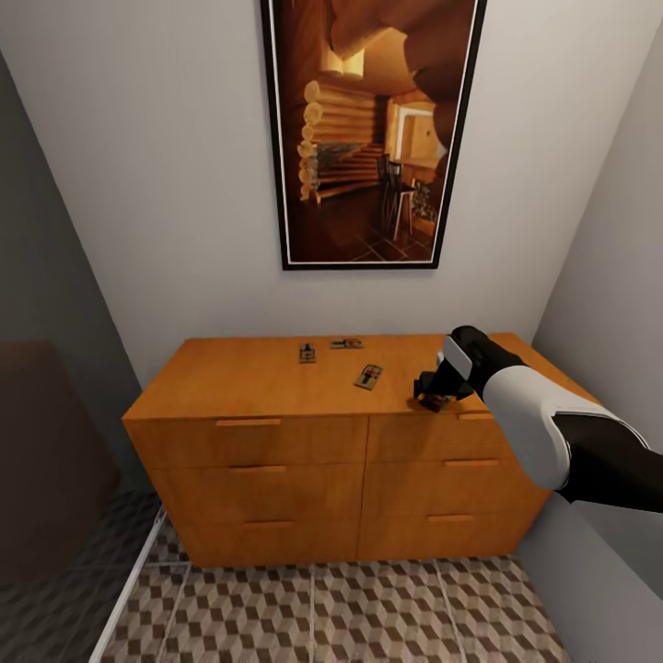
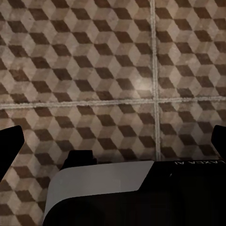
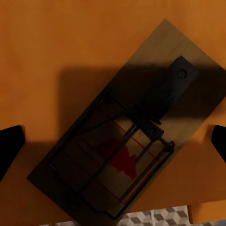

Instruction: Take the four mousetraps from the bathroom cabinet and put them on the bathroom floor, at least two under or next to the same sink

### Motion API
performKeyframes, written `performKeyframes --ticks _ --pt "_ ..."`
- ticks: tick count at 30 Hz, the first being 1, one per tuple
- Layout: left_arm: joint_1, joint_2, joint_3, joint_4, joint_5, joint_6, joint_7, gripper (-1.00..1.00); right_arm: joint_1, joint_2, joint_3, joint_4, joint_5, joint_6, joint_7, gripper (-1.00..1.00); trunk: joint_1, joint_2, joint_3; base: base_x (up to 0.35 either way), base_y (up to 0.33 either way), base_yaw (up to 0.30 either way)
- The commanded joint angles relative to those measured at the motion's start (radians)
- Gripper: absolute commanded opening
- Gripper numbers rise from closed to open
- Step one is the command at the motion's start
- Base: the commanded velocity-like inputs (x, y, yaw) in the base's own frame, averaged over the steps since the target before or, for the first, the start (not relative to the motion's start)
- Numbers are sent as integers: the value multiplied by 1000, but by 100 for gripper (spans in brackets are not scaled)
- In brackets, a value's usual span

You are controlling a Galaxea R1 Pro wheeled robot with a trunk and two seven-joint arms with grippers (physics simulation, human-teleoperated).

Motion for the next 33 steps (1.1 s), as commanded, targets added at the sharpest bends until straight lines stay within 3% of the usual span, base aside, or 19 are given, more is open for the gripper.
performKeyframes --ticks 1,33 --pt "0 0 0 -1 -1 -1 -1 100 1 0 -1 15 11 4 -8 100 0 0 -2 0 0 0" --pt "0 0 0 -1 -1 -1 -1 100 1 1 -1 20 11 2 -7 100 0 0 -7 0 0 0"
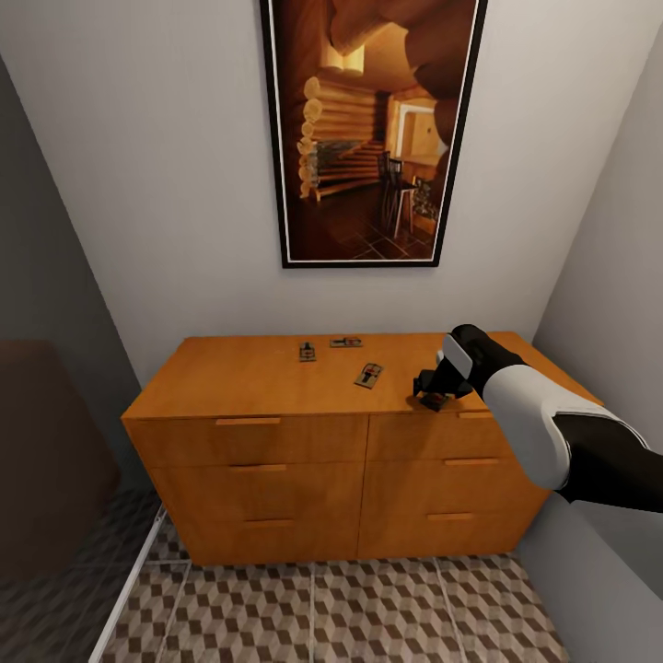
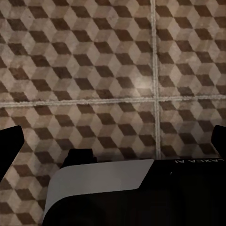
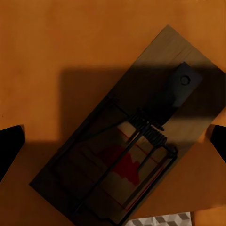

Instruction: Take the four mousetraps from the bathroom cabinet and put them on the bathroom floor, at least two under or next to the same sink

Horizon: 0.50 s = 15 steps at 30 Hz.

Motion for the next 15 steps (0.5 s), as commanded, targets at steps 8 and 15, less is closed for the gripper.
performKeyframes --ticks 8,15 --pt "1 0 -1 -1 -1 -1 -1 100 1 -1 -1 47 13 2 -8 -100 0 0 -1 0 0 0" --pt "1 0 -1 -1 -1 -1 -1 100 1 -1 -1 48 13 2 -8 -100 0 0 -1 0 0 0"
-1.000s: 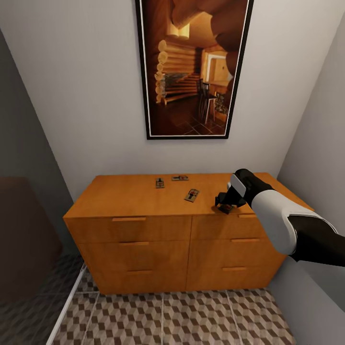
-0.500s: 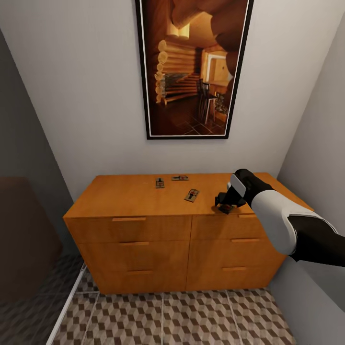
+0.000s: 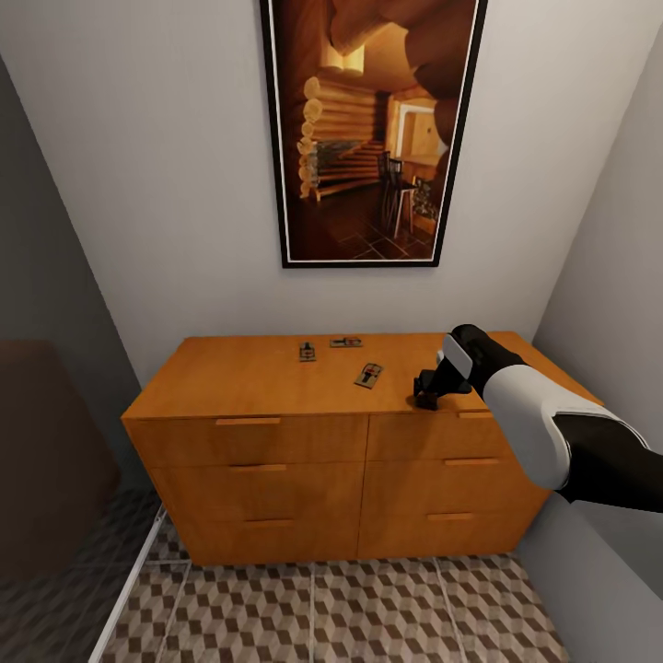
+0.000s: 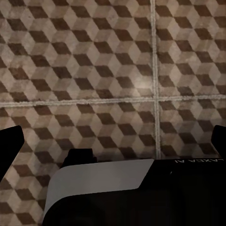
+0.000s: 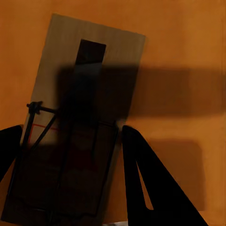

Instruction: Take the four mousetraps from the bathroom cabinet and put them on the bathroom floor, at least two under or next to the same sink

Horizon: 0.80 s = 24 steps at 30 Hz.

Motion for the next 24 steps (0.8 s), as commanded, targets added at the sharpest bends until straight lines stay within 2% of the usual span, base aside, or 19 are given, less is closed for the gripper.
performKeyframes --ticks 1,14,15,24 --pt "0 0 0 -1 -1 -1 -1 100 1 0 -1 49 7 3 -13 -100 0 0 -1 0 0 0" --pt "0 0 0 -1 -1 -1 -1 100 1 0 -2 49 7 3 -13 -100 0 0 -1 0 0 0" --pt "0 0 0 -1 -1 -1 -1 100 0 -3 -10 11 5 9 -13 -100 0 0 -1 0 0 0" --pt "0 0 0 -1 -1 -1 -1 100 -1 -7 -11 -75 5 13 -13 -100 0 0 -1 0 0 0"
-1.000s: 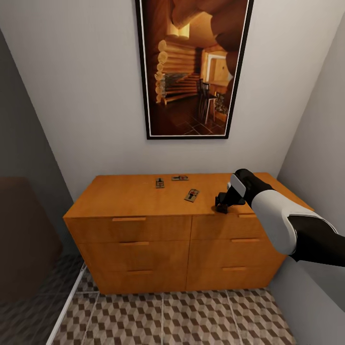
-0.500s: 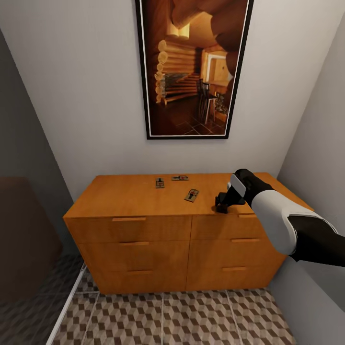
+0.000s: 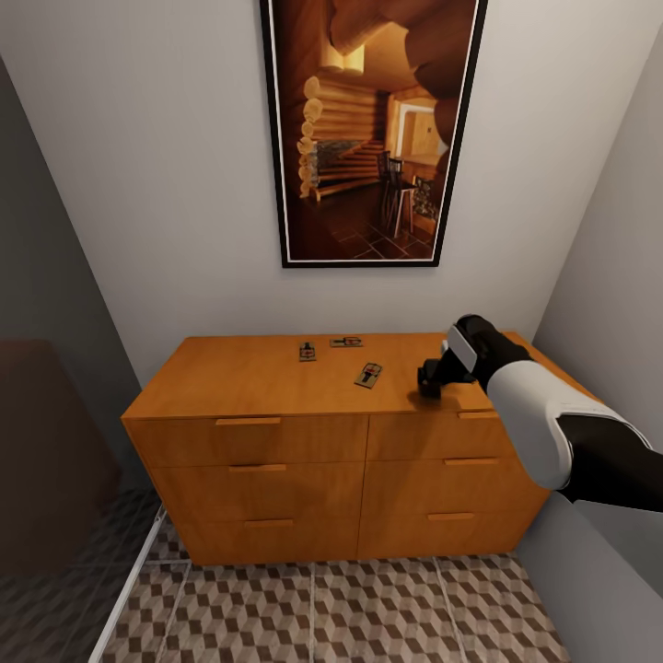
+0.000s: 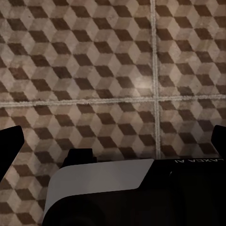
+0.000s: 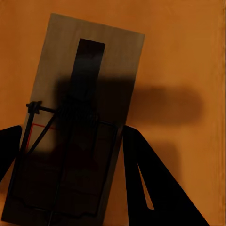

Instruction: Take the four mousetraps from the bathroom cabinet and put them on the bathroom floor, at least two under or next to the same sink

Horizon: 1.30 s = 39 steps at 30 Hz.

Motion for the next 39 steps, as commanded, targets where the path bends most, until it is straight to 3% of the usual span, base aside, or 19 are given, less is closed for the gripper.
performKeyframes --ticks 1,11,19,25,39 --pt "0 0 0 -1 -1 -1 -1 100 -1 0 -8 -10 -7 3 -10 -100 0 0 -1 0 0 0" --pt "0 0 0 -1 -1 -1 -1 100 -12 0 -8 -43 -7 4 -11 -100 0 0 -1 0 0 0" --pt "0 0 0 -1 -1 -1 -1 100 -89 1 -7 -41 -4 10 -11 -100 0 0 -1 -37 0 0" --pt "0 0 -1 -1 -1 -1 -1 100 -117 2 -6 -36 -3 10 -11 -100 0 0 -1 -273 0 0" --pt "0 0 -1 -1 -1 -1 -1 100 -120 6 -5 -30 -3 10 -11 -100 0 0 -1 -320 0 0"
